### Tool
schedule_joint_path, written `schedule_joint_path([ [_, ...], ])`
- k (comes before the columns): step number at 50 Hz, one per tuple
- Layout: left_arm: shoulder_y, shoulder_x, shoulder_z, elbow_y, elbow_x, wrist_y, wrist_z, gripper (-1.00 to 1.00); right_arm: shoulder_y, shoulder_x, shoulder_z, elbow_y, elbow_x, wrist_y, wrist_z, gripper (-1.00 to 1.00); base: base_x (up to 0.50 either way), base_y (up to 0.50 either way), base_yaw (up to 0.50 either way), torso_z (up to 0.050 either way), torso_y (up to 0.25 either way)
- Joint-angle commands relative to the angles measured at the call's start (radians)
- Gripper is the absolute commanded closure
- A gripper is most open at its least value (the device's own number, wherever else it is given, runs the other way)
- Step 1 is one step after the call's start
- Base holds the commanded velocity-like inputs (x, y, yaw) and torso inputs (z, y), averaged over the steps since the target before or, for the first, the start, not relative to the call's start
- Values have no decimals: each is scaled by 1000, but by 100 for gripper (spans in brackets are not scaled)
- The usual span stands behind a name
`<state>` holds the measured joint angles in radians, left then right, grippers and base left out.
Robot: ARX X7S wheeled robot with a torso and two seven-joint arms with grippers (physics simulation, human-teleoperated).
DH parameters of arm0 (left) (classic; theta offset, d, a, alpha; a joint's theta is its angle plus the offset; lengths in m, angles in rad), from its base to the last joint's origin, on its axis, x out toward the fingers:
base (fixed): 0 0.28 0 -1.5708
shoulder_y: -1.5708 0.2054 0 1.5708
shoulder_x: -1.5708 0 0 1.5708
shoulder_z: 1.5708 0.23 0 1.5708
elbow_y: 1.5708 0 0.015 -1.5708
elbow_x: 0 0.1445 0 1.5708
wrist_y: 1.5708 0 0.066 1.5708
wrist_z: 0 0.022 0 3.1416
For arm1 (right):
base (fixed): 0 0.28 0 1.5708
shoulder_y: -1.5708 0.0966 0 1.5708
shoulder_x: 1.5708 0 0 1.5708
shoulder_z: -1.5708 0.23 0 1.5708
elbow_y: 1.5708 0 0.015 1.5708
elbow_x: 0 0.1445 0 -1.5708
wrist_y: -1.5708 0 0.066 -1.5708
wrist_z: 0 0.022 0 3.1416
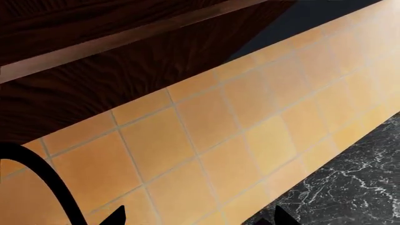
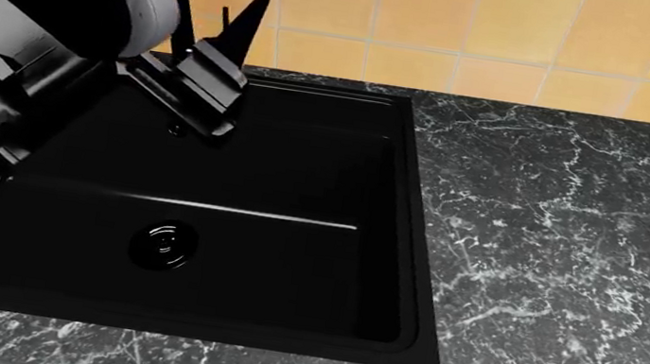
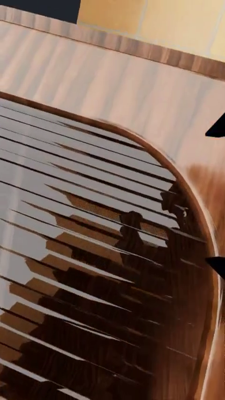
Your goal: Pick the chili pepper, potato from the counter and place them in the cabinet. Then close the cabinet.
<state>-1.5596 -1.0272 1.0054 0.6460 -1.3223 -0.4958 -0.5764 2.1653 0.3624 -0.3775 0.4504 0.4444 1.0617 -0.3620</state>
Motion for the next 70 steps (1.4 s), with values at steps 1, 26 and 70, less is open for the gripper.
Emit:
schedule_joint_path([
  [1, 6, -2, 14, 1, -2, -24, 3, -100, 19, -81, -64, 28, 90, -6, -81, -100, 0, 5, 8, 0, 0],
  [26, 20, -13, 3, 2, 10, -5, 8, -100, 122, -184, -254, 308, -49, -108, -159, -100, 3, 5, 8, 0, -5],
  [70, 48, -21, -6, 2, 31, 16, 19, -100, 190, -362, -512, 639, -369, -129, -318, -100, 4, 2, 4, 0, -10],
])
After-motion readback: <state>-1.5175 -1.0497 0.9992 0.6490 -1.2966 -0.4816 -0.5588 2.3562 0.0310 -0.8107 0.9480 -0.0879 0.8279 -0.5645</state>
